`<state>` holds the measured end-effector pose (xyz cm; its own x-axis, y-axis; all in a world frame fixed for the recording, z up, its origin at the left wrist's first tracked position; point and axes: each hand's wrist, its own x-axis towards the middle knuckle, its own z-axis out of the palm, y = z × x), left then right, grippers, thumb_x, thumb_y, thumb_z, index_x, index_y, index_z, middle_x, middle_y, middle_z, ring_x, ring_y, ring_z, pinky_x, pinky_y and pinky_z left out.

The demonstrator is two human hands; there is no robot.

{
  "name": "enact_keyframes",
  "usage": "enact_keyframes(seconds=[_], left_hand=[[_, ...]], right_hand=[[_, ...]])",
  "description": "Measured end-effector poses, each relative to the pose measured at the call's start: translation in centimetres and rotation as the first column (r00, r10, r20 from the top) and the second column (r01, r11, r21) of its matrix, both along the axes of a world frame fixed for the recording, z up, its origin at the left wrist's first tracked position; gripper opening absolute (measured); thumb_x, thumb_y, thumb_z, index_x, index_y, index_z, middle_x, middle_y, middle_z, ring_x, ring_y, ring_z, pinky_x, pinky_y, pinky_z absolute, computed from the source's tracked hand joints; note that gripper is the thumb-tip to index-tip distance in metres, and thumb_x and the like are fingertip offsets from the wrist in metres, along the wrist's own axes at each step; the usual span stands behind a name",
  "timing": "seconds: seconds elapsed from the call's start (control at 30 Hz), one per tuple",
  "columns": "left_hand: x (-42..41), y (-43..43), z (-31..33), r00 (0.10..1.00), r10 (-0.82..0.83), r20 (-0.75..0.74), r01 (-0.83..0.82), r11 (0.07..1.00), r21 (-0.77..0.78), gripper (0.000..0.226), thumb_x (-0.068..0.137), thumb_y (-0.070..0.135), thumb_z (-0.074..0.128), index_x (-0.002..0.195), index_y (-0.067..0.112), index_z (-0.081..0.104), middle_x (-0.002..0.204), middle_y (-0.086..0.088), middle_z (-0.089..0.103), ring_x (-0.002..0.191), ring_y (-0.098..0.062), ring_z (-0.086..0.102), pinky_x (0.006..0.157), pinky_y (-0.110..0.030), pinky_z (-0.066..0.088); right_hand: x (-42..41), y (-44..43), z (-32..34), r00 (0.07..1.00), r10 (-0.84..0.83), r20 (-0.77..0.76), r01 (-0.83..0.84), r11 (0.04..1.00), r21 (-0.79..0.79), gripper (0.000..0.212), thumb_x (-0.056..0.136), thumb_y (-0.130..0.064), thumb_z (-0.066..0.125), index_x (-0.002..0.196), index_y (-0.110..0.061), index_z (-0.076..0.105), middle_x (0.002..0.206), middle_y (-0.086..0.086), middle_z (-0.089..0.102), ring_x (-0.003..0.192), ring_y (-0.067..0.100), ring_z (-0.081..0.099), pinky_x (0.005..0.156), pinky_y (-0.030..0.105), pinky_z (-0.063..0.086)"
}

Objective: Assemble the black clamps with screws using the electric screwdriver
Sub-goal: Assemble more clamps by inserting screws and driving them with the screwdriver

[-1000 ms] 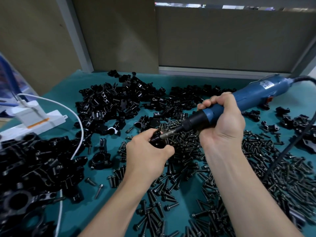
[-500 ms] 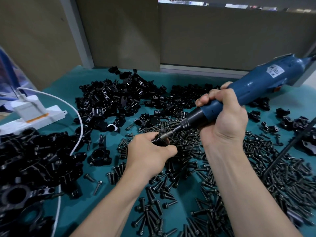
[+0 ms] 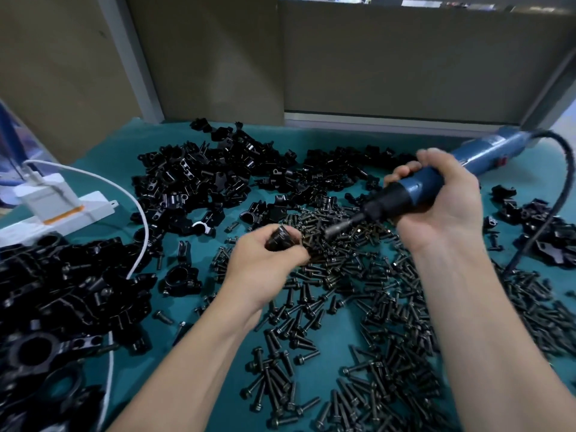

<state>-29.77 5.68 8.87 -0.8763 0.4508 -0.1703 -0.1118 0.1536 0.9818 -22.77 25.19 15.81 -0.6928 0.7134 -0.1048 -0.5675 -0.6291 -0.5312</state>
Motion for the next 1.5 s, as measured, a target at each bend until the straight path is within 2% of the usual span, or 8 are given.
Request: enact_keyframes(seconds=[0.13, 0.3, 0.57, 0.7, 0.87, 0.97, 1.2, 1.5], left_hand=[[-0.6, -0.4, 0.2, 0.998, 0.014, 0.055, -0.023, 0.987, 0.156, 0.029, 0.092, 0.000, 0.074, 0.107, 0.024, 0.072, 0.090, 0.003, 0.077, 0.066, -0.005, 0.064, 0.058, -0.018, 0.050], [-0.4, -0.2, 0.3, 0.993, -0.001, 0.119, -0.028, 0.971, 0.238, 0.019, 0.096, -0.001, 0.069, 0.104, 0.016, 0.070, 0.100, -0.003, 0.076, 0.079, -0.010, 0.073, 0.065, -0.020, 0.058], [-0.7, 0.0, -0.5, 0.999, 0.000, 0.037, -0.005, 0.989, 0.149, 0.017, 0.095, 0.001, 0.073, 0.107, 0.011, 0.068, 0.092, -0.004, 0.068, 0.063, -0.005, 0.069, 0.066, -0.019, 0.058], [-0.9, -0.1, -0.7, 0.999, 0.022, 0.040, -0.027, 0.990, 0.136, 0.017, 0.092, 0.002, 0.076, 0.102, 0.014, 0.071, 0.085, 0.000, 0.072, 0.064, -0.007, 0.070, 0.070, -0.023, 0.059], [-1.2, -0.3, -0.8, 0.998, 0.059, -0.011, -0.057, 0.994, 0.097, 0.014, 0.089, 0.004, 0.080, 0.095, 0.014, 0.072, 0.069, 0.009, 0.073, 0.063, -0.008, 0.070, 0.077, -0.031, 0.062], [-1.1, -0.3, -0.8, 0.996, 0.080, -0.030, -0.077, 0.993, 0.089, 0.014, 0.087, 0.003, 0.081, 0.091, 0.014, 0.072, 0.066, 0.008, 0.072, 0.062, -0.010, 0.069, 0.070, -0.025, 0.062], [-1.4, -0.5, -1.0, 0.986, 0.161, -0.045, -0.160, 0.987, 0.024, 0.040, 0.085, 0.020, 0.083, 0.118, 0.027, 0.061, 0.090, 0.003, 0.071, 0.074, -0.015, 0.065, 0.074, -0.034, 0.053], [-1.4, -0.7, -0.7, 0.990, 0.138, -0.033, -0.136, 0.988, 0.075, 0.023, 0.091, 0.025, 0.078, 0.104, 0.034, 0.062, 0.075, 0.001, 0.064, 0.064, -0.014, 0.050, 0.073, -0.036, 0.042]], right_hand=[[0.9, 2.4, -1.3, 0.969, -0.059, 0.241, 0.082, 0.993, -0.084, 0.043, 0.091, 0.001, 0.055, 0.132, -0.007, 0.044, 0.119, 0.020, 0.056, 0.096, 0.032, 0.070, 0.081, 0.044, 0.063], [0.7, 2.8, -3.3, 0.802, -0.084, 0.592, 0.067, 0.996, 0.052, 0.033, 0.091, 0.004, 0.067, 0.118, -0.004, 0.050, 0.114, 0.018, 0.064, 0.094, 0.030, 0.072, 0.092, 0.051, 0.060], [1.6, 2.1, -5.9, 0.259, -0.628, 0.734, -0.379, 0.633, 0.675, 0.061, 0.080, -0.063, 0.073, 0.101, -0.007, 0.064, 0.084, 0.004, 0.065, 0.061, 0.018, 0.054, 0.048, 0.029, 0.032], [2.2, 0.8, -5.4, 0.253, -0.739, 0.625, -0.463, 0.474, 0.749, 0.057, 0.096, -0.055, 0.062, 0.131, -0.012, 0.050, 0.097, 0.007, 0.056, 0.070, 0.021, 0.048, 0.062, 0.033, 0.037], [3.9, -3.4, -3.5, 0.560, -0.610, 0.560, -0.650, 0.095, 0.754, 0.016, 0.095, -0.018, 0.069, 0.083, -0.028, 0.071, 0.062, -0.012, 0.068, 0.049, 0.002, 0.062, 0.044, 0.011, 0.045], [4.7, -5.6, -4.3, 0.473, -0.567, 0.675, -0.860, -0.131, 0.493, 0.016, 0.090, -0.016, 0.074, 0.087, -0.030, 0.080, 0.077, -0.013, 0.075, 0.061, 0.003, 0.068, 0.061, 0.019, 0.060], [5.1, -6.8, -4.7, 0.493, -0.574, 0.654, -0.864, -0.236, 0.444, 0.021, 0.089, -0.018, 0.073, 0.104, -0.032, 0.079, 0.094, -0.003, 0.077, 0.082, 0.019, 0.070, 0.078, 0.032, 0.060], [5.6, -6.8, -5.2, 0.489, -0.610, 0.624, -0.850, -0.174, 0.497, 0.038, 0.092, 0.000, 0.064, 0.107, -0.031, 0.078, 0.104, -0.001, 0.076, 0.088, 0.021, 0.071, 0.085, 0.037, 0.061]])
